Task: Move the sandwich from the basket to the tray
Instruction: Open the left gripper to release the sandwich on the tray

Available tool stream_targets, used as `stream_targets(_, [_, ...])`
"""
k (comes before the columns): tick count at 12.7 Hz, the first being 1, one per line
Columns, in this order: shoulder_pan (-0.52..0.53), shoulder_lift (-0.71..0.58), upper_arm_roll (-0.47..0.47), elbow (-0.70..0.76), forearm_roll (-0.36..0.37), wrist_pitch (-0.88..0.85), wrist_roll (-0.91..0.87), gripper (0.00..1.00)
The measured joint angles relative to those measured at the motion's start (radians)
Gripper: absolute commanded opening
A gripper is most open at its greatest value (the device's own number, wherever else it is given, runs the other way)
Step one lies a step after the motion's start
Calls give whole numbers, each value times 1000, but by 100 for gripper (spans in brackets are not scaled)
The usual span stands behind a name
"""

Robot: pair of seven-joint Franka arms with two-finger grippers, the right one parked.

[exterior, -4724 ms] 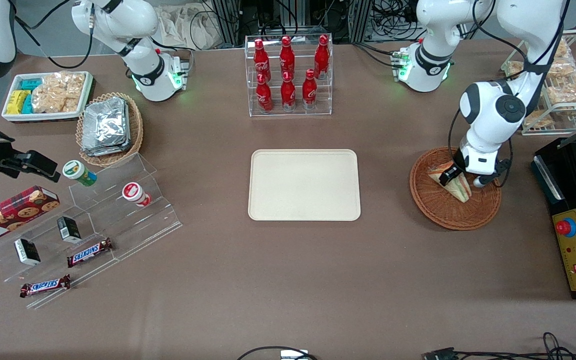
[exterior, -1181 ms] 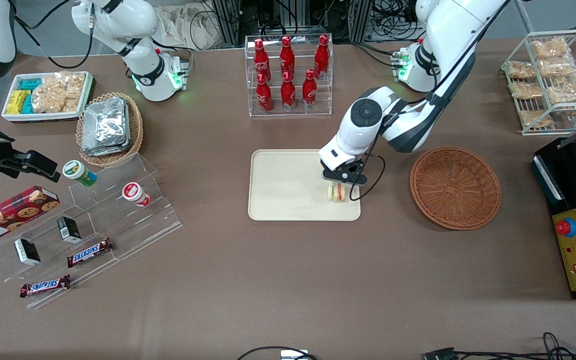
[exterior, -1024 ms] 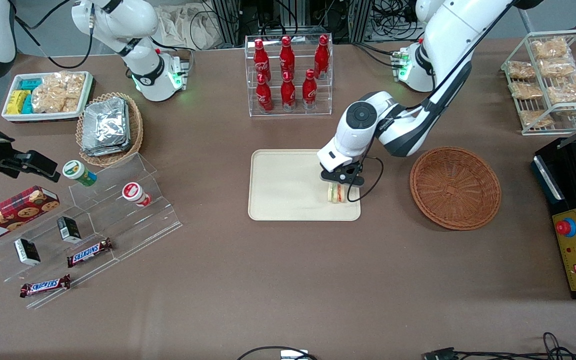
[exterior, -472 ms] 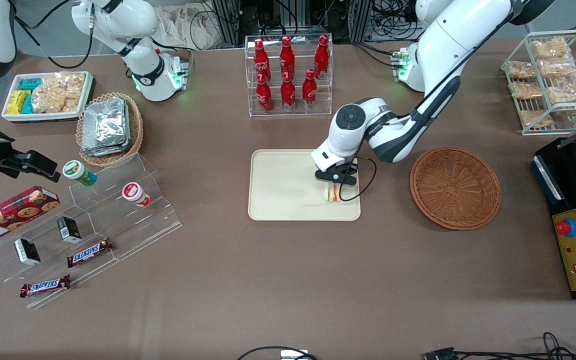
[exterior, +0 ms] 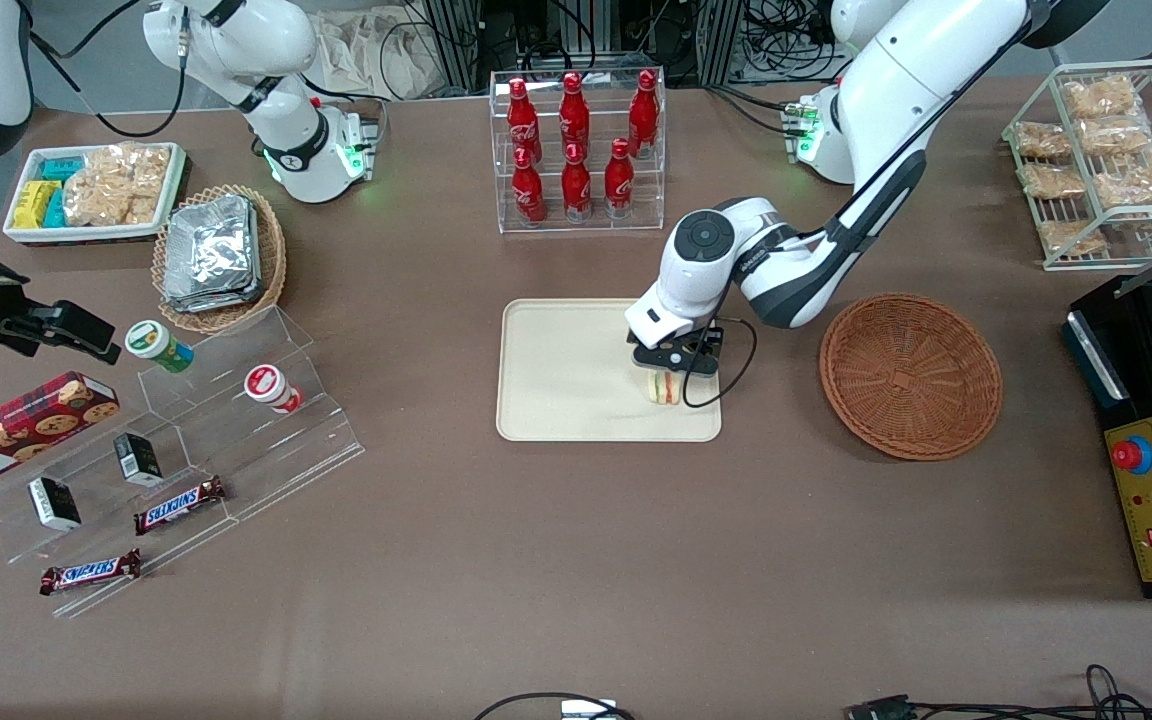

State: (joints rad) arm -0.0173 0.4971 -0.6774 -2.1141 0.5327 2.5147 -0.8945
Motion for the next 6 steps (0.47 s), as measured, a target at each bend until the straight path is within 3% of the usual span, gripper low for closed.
stream_targets(3, [37, -64, 2, 12, 0, -21, -24, 100])
stream_targets(6, [64, -111, 3, 104, -1, -182, -57, 100])
